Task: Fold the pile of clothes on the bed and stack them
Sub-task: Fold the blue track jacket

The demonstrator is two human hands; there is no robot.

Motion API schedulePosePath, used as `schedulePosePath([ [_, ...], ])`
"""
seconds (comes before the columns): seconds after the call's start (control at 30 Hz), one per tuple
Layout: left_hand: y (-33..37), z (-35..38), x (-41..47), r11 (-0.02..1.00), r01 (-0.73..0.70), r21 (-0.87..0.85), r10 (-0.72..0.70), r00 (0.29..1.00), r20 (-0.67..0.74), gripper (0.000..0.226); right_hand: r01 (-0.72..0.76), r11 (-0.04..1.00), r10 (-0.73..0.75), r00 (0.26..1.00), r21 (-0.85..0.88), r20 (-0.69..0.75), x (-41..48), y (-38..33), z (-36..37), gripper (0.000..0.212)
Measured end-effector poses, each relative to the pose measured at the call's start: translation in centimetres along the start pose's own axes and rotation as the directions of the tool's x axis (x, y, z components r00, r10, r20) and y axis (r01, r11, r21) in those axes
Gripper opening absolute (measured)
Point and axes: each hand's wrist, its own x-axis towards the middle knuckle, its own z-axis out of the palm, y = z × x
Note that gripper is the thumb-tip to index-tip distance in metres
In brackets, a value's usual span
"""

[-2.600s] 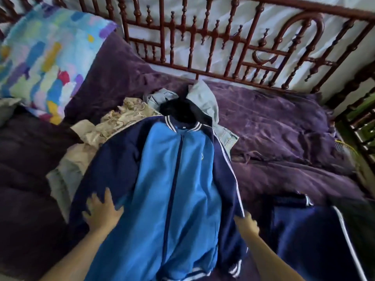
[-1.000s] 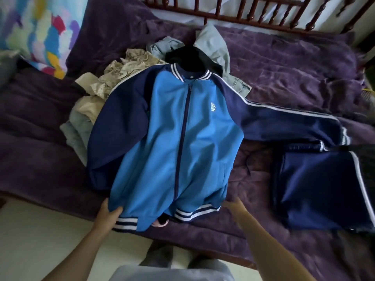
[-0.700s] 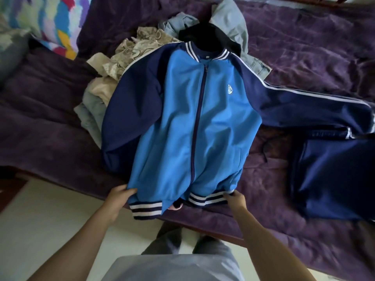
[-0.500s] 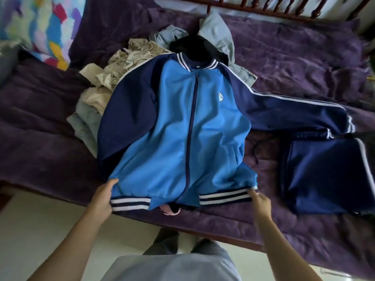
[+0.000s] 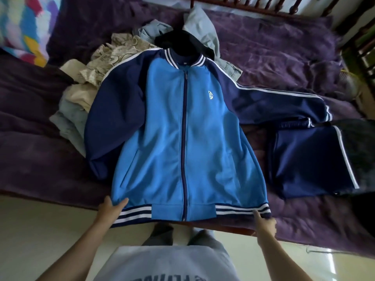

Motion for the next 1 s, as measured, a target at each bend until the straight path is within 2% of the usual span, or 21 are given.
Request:
schedulePosePath([
  [0.13, 0.5, -0.3, -1.0, 0.969, -0.005, -0.248, 0.021, 0.998, 0.062, 0.043, -0.035, 0.999, 0.028, 0.982, -0.032, -0.188, -0.3, -2.0, -0.3, 0.059],
  [0.2, 0.7, -0.7, -1.4, 0.937, 0.011, -0.349, 0.016, 0.997, 0.076, 0.038, -0.029, 1.000, 0.030, 0.975, 0.006, -0.219, 0.9, -2.1, -0.8, 0.054],
  [0.27, 0.7, -1.3, -1.7, 0.905, 0.035, -0.425, 0.017, 0.993, 0.119, 0.033, 0.025, 0.999, -0.021, 0.995, 0.040, -0.097, 1.9, -2.3, -1.4, 0.047],
  [0.37, 0.7, -1.9, -2.1, 0.857, 0.090, -0.507, 0.024, 0.976, 0.215, 0.021, 0.141, 0.990, -0.140, 0.983, 0.004, 0.117, 3.2, -2.8, -2.0, 0.018],
  [0.4, 0.6, -2.0, -2.1, 0.837, 0.108, -0.537, 0.030, 0.970, 0.242, 0.021, 0.150, 0.989, -0.149, 0.980, 0.001, 0.133, 3.3, -3.0, -2.1, 0.011],
  [0.5, 0.7, -2.0, -1.8, 0.776, 0.147, -0.613, 0.047, 0.956, 0.289, 0.023, 0.175, 0.984, -0.171, 0.981, -0.038, 0.092, 3.5, -3.4, -2.9, 0.011],
  [0.57, 0.9, -1.8, -1.8, 0.788, 0.132, -0.601, 0.056, 0.957, 0.284, 0.027, 0.182, 0.982, -0.182, 0.983, -0.053, 0.012, 4.1, -3.4, -3.9, 0.016],
  [0.63, 1.0, -0.9, -2.1, 0.841, 0.108, -0.529, 0.011, 0.976, 0.216, 0.042, 0.154, 0.981, -0.159, 0.987, -0.120, -0.034, 4.2, -3.1, -5.1, 0.024],
  [0.73, 0.8, 1.1, -2.6, 0.928, 0.109, -0.355, -0.113, 0.994, 0.010, 0.063, 0.039, 0.940, -0.055, 0.998, -0.338, -0.040, 3.7, -2.9, -5.3, 0.037],
  [0.77, 0.6, 1.7, -2.6, 0.946, 0.105, -0.306, -0.117, 0.993, -0.019, 0.068, 0.026, 0.904, -0.047, 0.998, -0.426, -0.039, 3.1, -3.3, -4.9, 0.040],
  [0.87, 0.4, 2.3, -2.2, 0.982, 0.053, -0.181, -0.061, 0.998, -0.035, 0.084, 0.148, 0.775, -0.187, 0.982, -0.614, 0.001, 1.2, -5.7, -3.0, 0.044],
  [0.93, 0.3, 2.2, -1.9, 0.990, 0.032, -0.135, -0.041, 0.997, -0.063, 0.097, 0.284, 0.702, -0.306, 0.948, -0.653, 0.083, 0.3, -7.5, -1.5, 0.047],
  [1.0, 0.6, 2.0, -2.1, 0.989, 0.027, -0.147, -0.046, 0.991, -0.127, 0.094, 0.436, 0.623, -0.395, 0.892, -0.650, 0.219, -0.9, -9.1, 0.1, 0.054],
])
